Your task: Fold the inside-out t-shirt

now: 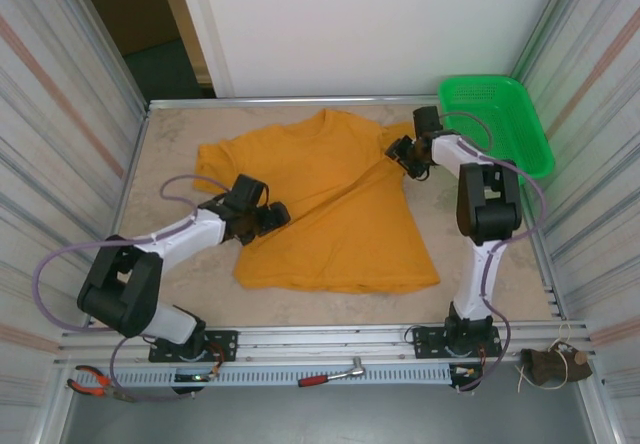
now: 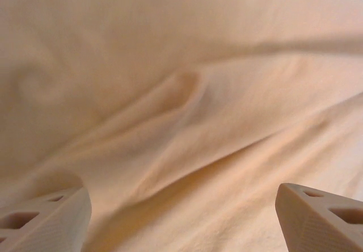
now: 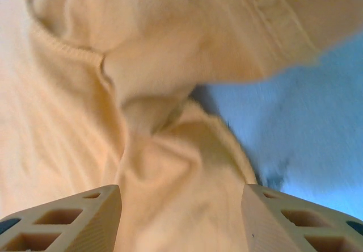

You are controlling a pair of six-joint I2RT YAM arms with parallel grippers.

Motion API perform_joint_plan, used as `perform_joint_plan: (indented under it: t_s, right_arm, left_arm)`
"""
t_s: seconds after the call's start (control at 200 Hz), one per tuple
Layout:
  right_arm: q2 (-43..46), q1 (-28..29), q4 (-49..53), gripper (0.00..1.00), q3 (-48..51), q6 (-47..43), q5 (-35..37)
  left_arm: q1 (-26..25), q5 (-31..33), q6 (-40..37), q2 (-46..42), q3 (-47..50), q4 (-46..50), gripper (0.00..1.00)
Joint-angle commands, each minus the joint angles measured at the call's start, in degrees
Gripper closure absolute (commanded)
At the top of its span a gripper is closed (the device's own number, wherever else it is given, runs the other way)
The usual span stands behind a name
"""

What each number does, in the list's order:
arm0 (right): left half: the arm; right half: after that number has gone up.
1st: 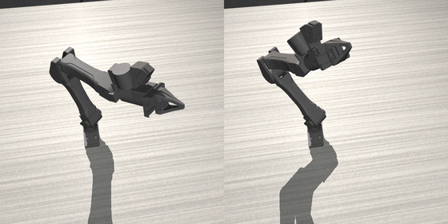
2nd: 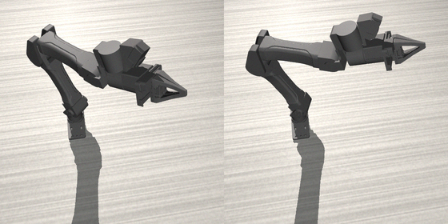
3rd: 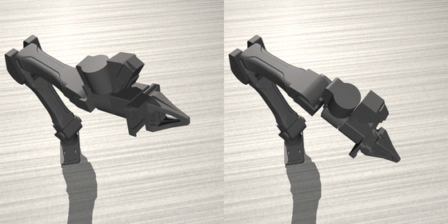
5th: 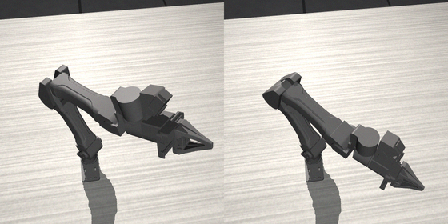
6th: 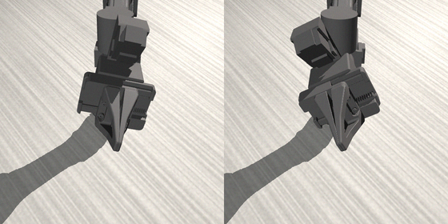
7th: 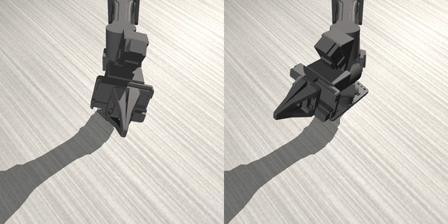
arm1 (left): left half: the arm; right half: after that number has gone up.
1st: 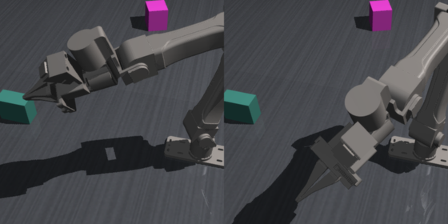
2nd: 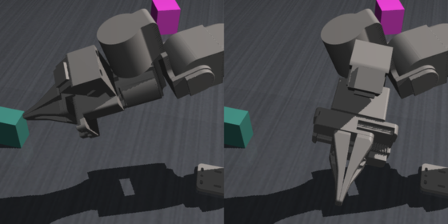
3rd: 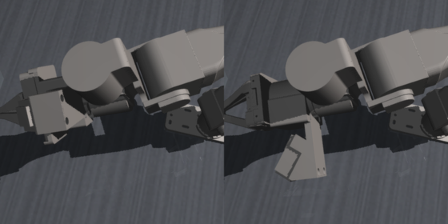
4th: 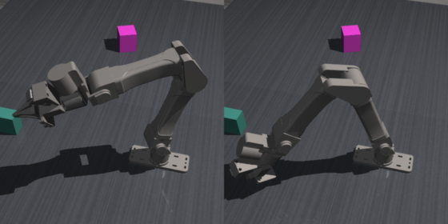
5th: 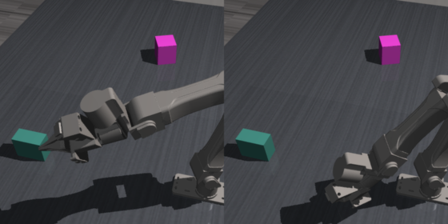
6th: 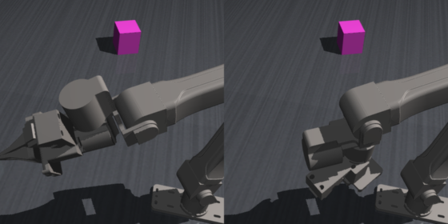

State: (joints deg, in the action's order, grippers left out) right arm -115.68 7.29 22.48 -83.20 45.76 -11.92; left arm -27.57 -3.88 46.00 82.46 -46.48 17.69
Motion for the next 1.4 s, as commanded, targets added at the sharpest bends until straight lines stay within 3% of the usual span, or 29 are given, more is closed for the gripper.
perform_joint_plan:
  t_s: [0.0,0.145,0.276,0.501,0.606,0.847,1.042,1.398]
  right_arm:
    - [14.7,2.1,-0.4,0.43,7.3,-1.1,-2.2]
    - [31.4,6.0,-1.0,0.42,21.9,-0.1,1.3]
    - [45.4,6.7,0.5,0.38,34.1,2.9,4.2]
    - [63.8,6.2,7.1,0.22,47.8,6.6,5.0]
    - [68.4,6.1,8.2,0.15,51.7,8.7,4.9]
    - [73.7,6.2,10.6,0.15,53.2,11.8,3.7]
    - [75.6,6.4,10.9,0.15,53.2,13.7,2.8]
    - [75.1,6.8,9.5,0.16,52.2,15.3,1.1]
  left_arm:
    - [-3.1,3.4,-13.5,-4.6,-8.0,8.0,0.15]
    - [-13.8,7.9,-21.0,-7.5,-8.9,13.1,0.16]
    - [-25.5,14.4,-22.0,-9.9,-3.7,12.1,0.23]
    - [-36.9,21.1,-24.8,-8.8,2.2,6.7,0.33]
    - [-38.9,20.0,-27.1,-5.2,1.0,3.1,0.33]
    - [-39.6,16.9,-29.6,3.6,-1.5,-1.4,0.43]
    - [-39.8,16.2,-29.0,5.7,-1.4,-3.5,0.51]
    - [-39.8,13.2,-26.4,7.6,0.6,-6.9,0.52]
